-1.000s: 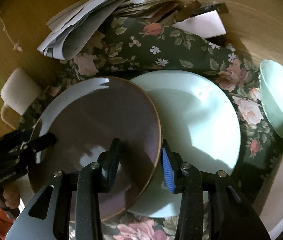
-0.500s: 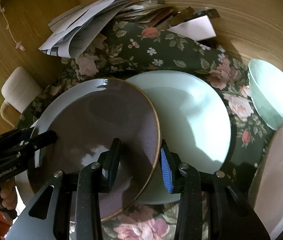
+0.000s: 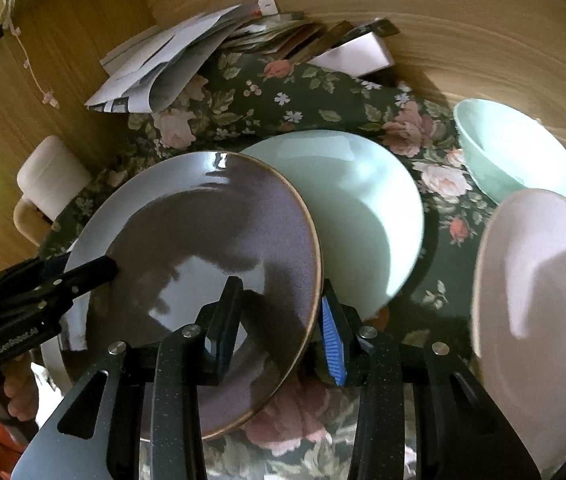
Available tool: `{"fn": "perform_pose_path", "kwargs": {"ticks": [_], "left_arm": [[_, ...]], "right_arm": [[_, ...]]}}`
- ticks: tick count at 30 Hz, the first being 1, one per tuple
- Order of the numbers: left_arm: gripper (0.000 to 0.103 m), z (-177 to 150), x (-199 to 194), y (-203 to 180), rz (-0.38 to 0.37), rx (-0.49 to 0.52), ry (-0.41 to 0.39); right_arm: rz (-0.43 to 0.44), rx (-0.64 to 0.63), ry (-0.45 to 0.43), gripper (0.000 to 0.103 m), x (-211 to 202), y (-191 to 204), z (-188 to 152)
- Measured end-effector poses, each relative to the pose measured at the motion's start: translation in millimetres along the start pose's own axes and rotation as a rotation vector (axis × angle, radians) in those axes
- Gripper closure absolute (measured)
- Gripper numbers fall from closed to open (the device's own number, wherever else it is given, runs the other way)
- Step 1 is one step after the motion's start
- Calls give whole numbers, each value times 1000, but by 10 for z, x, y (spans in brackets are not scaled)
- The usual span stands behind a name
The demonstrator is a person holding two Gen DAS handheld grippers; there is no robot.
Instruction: Organize plates and bowls
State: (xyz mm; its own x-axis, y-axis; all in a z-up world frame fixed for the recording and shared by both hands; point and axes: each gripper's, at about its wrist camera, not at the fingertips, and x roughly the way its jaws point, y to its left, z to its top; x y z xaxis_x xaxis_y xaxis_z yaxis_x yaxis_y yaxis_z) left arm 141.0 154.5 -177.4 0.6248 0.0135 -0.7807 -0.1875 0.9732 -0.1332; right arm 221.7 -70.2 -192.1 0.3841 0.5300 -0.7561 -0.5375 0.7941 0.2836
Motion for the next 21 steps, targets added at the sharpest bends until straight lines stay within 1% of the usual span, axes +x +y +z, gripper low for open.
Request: {"fn": "perform_pose_path", "kwargs": {"ticks": [7,21], "left_arm": [[58,-76,-103,-154,-23,13,-10],[58,-195,-354,-478,-71,47,-34]], "right_arm": [[-18,25,-25,69,-215,-100,-122],[-62,47,-75,69,-638,-157,-351]]}}
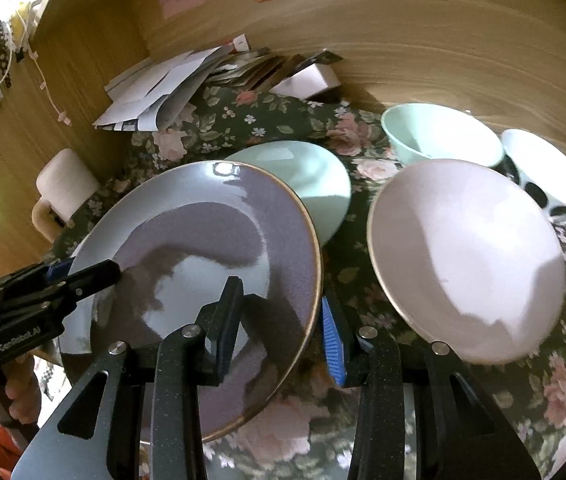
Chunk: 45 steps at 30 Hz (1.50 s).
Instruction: Organize plates and bowls
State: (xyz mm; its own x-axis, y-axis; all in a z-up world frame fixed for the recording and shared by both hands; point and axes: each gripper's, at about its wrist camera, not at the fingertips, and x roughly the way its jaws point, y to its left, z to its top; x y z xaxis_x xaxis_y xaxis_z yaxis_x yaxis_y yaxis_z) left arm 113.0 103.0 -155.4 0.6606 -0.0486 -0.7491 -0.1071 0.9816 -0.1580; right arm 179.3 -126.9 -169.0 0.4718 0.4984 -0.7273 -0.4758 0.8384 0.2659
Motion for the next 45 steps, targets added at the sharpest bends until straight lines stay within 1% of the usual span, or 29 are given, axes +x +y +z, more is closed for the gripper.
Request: {"fn": "perform_pose_path", "kwargs": {"ticks": [9,21,33,45], "left_arm": [[58,-108,-106,-248,-23,33,0],[58,-286,-124,-500,-48,59,23],[58,-465,-33,-609,-56,57,70],[58,-558,198,-741,-64,65,124]], "right_arm": [[-17,35,-19,69,-238,-108,-199],[-32,71,-17,69,-401,-278,-445],[-27,106,4,69,-421,-398,-640],[-45,147,44,69,-336,-581,-756]]}}
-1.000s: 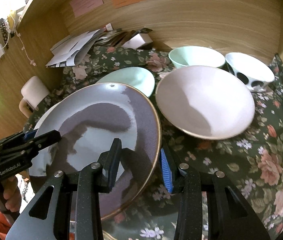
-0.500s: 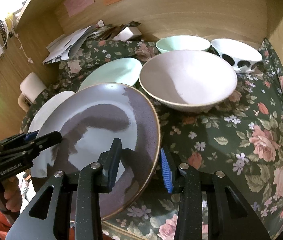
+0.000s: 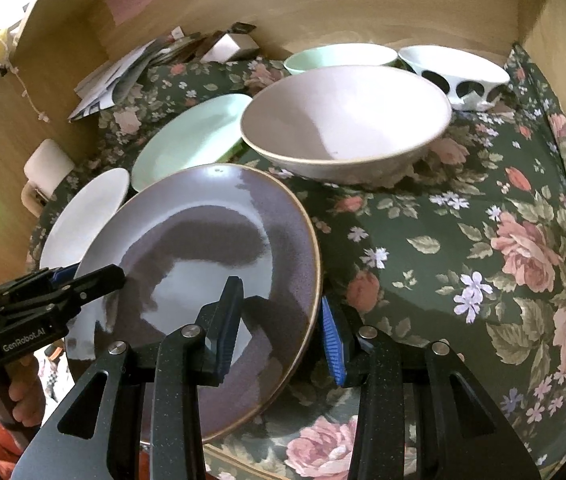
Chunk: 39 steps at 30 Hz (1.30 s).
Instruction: Organize plates and bowls
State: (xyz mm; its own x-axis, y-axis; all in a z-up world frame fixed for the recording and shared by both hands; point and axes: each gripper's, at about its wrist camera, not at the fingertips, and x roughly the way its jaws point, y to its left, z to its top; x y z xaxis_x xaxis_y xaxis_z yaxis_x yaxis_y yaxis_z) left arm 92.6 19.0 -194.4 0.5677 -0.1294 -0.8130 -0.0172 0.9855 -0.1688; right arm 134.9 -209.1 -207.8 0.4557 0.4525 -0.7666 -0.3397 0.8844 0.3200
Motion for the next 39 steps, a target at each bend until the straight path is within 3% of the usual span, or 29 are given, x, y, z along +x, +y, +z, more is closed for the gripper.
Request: {"fn": "perform_pose_path", "kwargs": {"ticks": [13,22,32,33,39], "left_arm": [[58,62,175,-31,-7,-2,18],[58,48,184,-52,34,44,-9],[57,125,-134,-73,41,62,-146],[56,135,-178,-71,38,63,-163],[29,183,-539,-26,47,54,-302]], "right_arm": [[-32,3,-4,69,44,-70,10],[-75,-41,-23,67,33,-5,1],[-87,-58,-114,56,-301,60,70],[-84,-61,-125,55,-332,83,79],[-54,-98,-191,51,-522,282,134]]}}
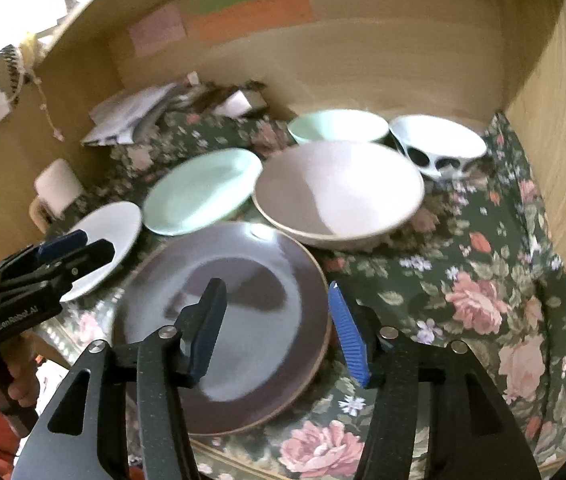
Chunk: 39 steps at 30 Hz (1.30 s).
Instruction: Organize plates and bowls
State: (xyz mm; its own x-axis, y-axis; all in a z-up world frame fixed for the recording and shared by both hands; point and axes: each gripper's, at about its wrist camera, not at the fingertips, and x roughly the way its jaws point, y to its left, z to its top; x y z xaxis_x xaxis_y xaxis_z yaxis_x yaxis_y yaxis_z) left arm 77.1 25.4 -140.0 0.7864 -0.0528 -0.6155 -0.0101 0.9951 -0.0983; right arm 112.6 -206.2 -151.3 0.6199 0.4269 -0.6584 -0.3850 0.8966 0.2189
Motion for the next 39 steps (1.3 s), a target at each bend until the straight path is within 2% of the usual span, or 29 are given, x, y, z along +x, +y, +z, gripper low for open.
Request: {"fn": "perform_pose_path", "kwargs": {"ticks": [1,4,7,11,17,21,26,30,39], "left_arm": [[23,19,-44,12,8,-2,-18],[16,81,-214,48,45,7,-85],[5,113,-352,116,51,-3,-124],[3,133,-516,231,66,-25,-154],[3,125,-657,468,70,-74,-157],[3,86,-724,659,120,-89,-172],[3,11,-689,866,223,-64,-149],[3,-83,-592,1081,239,-73,-98],[3,-291,-362,1501,269,-130,-8]], "right_arm": [[5,-4,-7,50,-9,31,12],[26,-23,-36,47,-55,139,59],[52,-41,-57,47,-100,245,90],[86,-64,-80,46,-120,398,145],[132,-101,-97,44,-97,646,203],[160,-124,-96,43,-29,808,258],[175,-157,-83,41,100,1001,296],[180,-183,-56,41,236,1136,315],[189,-210,63,41,723,1404,366]]}}
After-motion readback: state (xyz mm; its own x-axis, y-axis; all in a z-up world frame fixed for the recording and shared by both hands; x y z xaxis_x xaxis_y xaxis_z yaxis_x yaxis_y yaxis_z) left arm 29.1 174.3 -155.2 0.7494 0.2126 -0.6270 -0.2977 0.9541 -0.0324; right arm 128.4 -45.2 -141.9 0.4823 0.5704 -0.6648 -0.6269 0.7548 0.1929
